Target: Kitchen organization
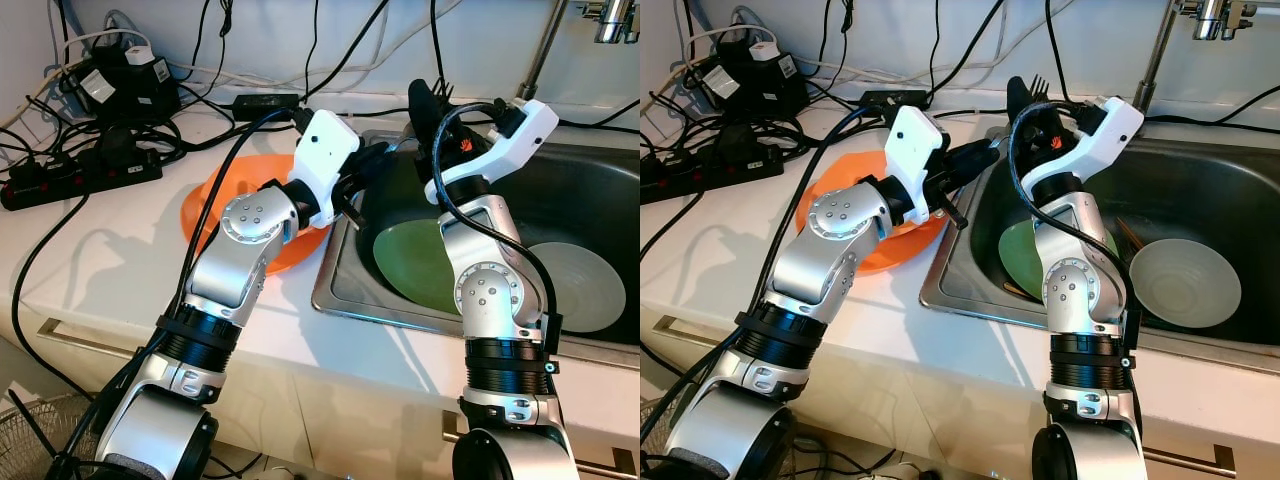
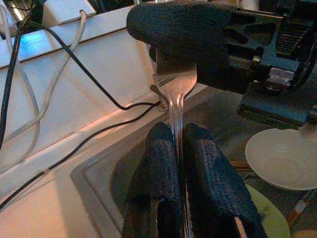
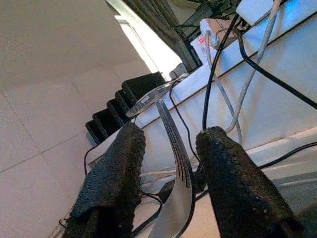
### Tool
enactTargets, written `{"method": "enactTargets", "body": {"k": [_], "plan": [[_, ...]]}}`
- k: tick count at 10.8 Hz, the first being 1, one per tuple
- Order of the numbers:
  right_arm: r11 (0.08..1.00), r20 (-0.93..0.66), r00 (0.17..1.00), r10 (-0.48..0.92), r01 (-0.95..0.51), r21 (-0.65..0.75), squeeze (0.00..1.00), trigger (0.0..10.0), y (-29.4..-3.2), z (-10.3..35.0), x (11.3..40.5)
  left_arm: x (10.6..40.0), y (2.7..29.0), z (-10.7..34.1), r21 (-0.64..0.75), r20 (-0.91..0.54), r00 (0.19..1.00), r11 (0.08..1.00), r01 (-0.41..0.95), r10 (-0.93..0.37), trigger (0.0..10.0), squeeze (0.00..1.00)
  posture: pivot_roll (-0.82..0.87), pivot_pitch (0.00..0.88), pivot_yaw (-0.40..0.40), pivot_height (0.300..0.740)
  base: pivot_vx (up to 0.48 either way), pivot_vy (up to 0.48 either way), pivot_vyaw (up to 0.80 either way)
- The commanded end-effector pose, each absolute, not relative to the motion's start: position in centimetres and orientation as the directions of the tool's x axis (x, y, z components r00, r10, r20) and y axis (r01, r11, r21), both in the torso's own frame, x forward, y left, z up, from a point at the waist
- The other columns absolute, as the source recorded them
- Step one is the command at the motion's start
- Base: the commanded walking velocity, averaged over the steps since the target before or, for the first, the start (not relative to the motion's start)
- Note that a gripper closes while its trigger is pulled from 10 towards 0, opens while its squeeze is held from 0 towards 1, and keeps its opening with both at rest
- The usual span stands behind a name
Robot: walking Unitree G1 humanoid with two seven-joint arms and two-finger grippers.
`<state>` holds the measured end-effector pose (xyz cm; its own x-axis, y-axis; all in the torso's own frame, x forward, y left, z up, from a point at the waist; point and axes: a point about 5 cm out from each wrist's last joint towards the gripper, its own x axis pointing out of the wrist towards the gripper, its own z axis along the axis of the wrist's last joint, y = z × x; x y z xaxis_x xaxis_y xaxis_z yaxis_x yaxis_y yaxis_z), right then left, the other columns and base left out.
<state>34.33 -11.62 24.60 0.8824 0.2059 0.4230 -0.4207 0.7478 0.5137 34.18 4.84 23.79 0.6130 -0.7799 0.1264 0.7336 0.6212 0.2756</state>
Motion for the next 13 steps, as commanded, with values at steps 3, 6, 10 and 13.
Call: {"method": "enactTargets", "body": {"k": [3, 6, 10, 13], "plan": [[0.738, 0.433, 0.877, 0.207, -0.431, 0.52, 0.0, 0.0, -11.5, 24.9, 34.3, 34.0, 4.8, 23.7, 0.292, 0.119, 0.609, 0.614, 0.733, -0.784, 10.0, 0.0, 0.05, 0.0, 0.085, 0.74, 0.0, 0.0, 0.0], [0.731, 0.437, 0.877, 0.199, -0.43, 0.53, 0.0, 0.0, -11.6, 25.0, 34.2, 34.0, 4.7, 23.7, 0.296, 0.121, 0.602, 0.608, 0.737, -0.789, 10.0, 1.0, 0.04, 0.0, 0.09, 0.74, 0.0, 0.0, 0.0], [0.707, 0.441, 0.879, 0.182, -0.429, 0.562, 0.0, 0.0, -12.0, 25.1, 34.3, 34.0, 4.5, 23.5, 0.29, 0.113, 0.603, 0.607, 0.74, -0.79, 10.0, 1.0, 0.04, 0.0, 0.091, 0.74, 0.0, 0.0, 0.0], [0.712, 0.447, 0.884, 0.138, -0.402, 0.576, 0.0, 0.0, -13.2, 25.4, 34.4, 34.1, 4.7, 23.9, 0.291, 0.129, 0.612, 0.62, 0.728, -0.78, 10.0, 0.0, 0.04, 0.0, 0.088, 0.74, 0.0, 0.0, 0.0]]}}
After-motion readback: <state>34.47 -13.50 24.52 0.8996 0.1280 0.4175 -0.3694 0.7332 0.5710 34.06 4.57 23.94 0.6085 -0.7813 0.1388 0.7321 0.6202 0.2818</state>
